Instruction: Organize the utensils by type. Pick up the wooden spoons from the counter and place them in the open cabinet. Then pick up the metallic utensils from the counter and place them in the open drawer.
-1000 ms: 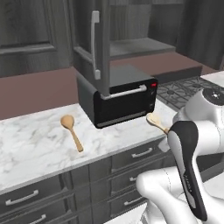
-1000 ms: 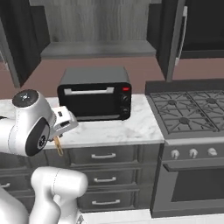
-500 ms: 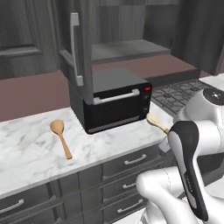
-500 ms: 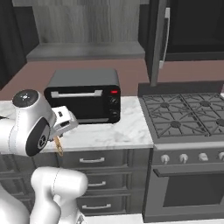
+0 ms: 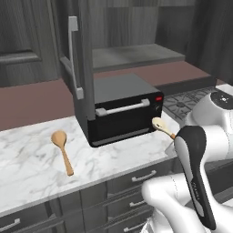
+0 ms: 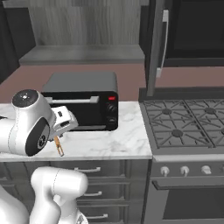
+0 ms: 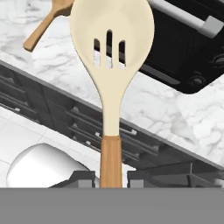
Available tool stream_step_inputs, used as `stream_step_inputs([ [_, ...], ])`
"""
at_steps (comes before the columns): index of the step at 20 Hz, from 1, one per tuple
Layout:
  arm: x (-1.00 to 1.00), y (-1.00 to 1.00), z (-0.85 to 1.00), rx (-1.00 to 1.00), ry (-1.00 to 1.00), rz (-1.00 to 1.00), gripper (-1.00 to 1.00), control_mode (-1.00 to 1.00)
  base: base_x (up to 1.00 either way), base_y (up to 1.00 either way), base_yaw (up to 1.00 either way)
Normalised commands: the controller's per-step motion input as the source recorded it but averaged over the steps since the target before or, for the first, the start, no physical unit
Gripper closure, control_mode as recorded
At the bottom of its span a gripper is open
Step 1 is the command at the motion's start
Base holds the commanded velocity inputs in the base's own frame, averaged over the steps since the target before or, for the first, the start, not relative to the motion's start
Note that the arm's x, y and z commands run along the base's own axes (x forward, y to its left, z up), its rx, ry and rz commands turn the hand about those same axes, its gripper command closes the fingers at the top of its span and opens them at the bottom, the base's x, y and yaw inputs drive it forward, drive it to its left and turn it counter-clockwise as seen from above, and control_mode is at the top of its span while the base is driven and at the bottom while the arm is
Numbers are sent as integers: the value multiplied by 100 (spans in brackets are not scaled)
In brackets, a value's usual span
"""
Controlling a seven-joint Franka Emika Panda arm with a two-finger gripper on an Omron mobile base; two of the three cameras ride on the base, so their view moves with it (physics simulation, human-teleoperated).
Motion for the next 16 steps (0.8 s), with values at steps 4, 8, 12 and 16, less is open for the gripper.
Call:
stream_step_inputs([
  [4, 0, 0, 0, 0, 0, 0, 100, 100, 41, -29, 9],
  [8, 0, 0, 0, 0, 0, 0, 100, 100, 39, -31, 9],
  [12, 0, 0, 0, 0, 0, 0, 100, 100, 43, -23, 10],
  [16, 0, 0, 0, 0, 0, 0, 100, 100, 31, -13, 12],
])
